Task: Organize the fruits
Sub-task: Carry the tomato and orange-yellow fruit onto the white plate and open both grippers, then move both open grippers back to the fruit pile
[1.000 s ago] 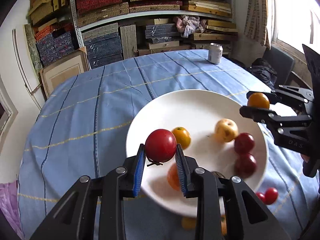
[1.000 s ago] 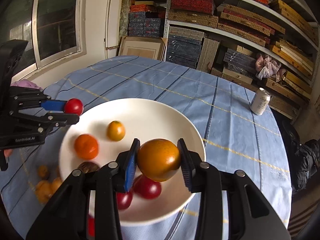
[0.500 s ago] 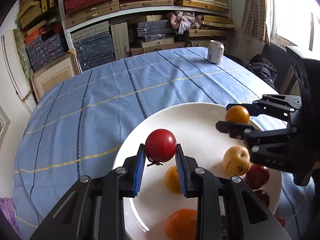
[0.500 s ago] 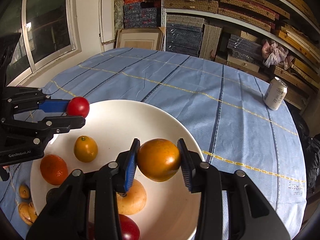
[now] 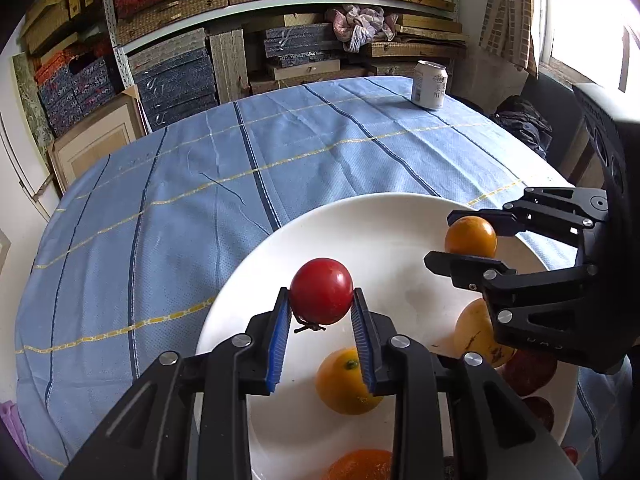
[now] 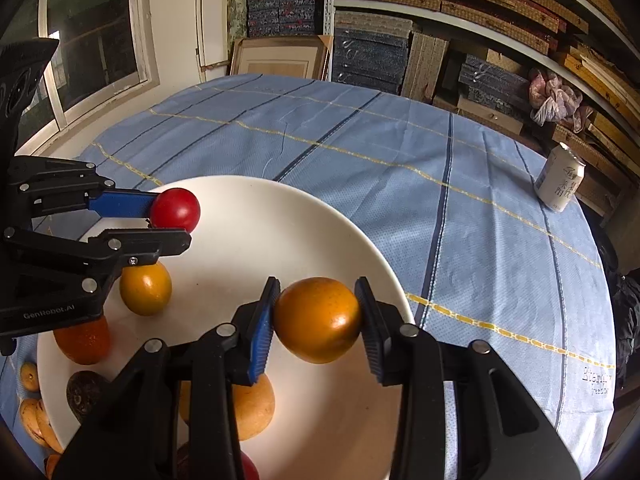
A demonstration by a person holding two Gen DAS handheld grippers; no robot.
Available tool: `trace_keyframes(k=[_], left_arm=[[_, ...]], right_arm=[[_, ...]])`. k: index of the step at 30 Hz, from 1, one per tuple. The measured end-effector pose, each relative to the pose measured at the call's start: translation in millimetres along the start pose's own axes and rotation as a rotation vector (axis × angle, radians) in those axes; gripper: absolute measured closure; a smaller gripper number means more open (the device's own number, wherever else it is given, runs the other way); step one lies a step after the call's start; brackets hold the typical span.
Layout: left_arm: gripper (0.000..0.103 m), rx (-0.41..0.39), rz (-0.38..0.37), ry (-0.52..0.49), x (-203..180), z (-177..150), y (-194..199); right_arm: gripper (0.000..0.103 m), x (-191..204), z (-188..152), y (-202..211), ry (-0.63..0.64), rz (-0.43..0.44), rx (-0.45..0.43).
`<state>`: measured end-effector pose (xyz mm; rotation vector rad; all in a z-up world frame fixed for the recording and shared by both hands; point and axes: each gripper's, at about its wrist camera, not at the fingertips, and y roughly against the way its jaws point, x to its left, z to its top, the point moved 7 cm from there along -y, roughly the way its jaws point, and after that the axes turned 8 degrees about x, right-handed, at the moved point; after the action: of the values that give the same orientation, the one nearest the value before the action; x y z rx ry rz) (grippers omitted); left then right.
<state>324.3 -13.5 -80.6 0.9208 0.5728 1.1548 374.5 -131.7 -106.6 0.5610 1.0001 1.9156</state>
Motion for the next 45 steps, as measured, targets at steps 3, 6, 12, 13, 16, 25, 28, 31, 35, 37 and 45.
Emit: trace_keyframes(k=[3, 6, 12, 13, 16, 25, 28, 31, 35, 37, 45], left_arm=[[0.071, -0.01, 0.012, -0.002, 0, 1, 1], [0.05, -0.02, 0.026, 0.014, 3, 4, 3], [0.015, -0.031, 0.039, 0.021, 5, 4, 6], [0.013, -0.033, 0.042, 0.017, 4, 4, 6], [0.008, -0.039, 0.049, 0.029, 6, 5, 7], [0.003, -0.042, 0.067, 0.068, 13, 7, 13], [0.003, -0.036, 0.083, 0.078, 13, 5, 13], [0.003, -0.043, 0.08, 0.091, 12, 2, 19], [0.003, -0.056, 0.084, 0.094, 10, -6, 33], [0.003, -0.067, 0.084, 0.097, 9, -12, 44], [0.003, -0.114, 0.085, 0.117, 0, -58, 93]], right_arm=[[0.064, -2, 1, -1, 0.001, -0.008, 0.0], [0.052, -4, 4, 2, -0.009, -0.005, -0.012], [0.03, -9, 5, 9, -0.028, -0.003, -0.023], [0.027, -10, 5, 10, -0.032, -0.012, -0.026], [0.021, -14, 3, 12, -0.043, -0.019, -0.03], [0.006, -21, 2, 23, -0.067, -0.025, -0.037], [0.005, -19, 2, 31, -0.041, -0.059, -0.05], [0.004, -17, 0, 40, -0.035, -0.066, -0.058], [0.004, -11, -7, 58, -0.034, -0.066, -0.069], [0.004, -5, -12, 69, -0.024, -0.069, -0.077], [0.004, 36, -41, 121, 0.012, -0.047, -0.101]])
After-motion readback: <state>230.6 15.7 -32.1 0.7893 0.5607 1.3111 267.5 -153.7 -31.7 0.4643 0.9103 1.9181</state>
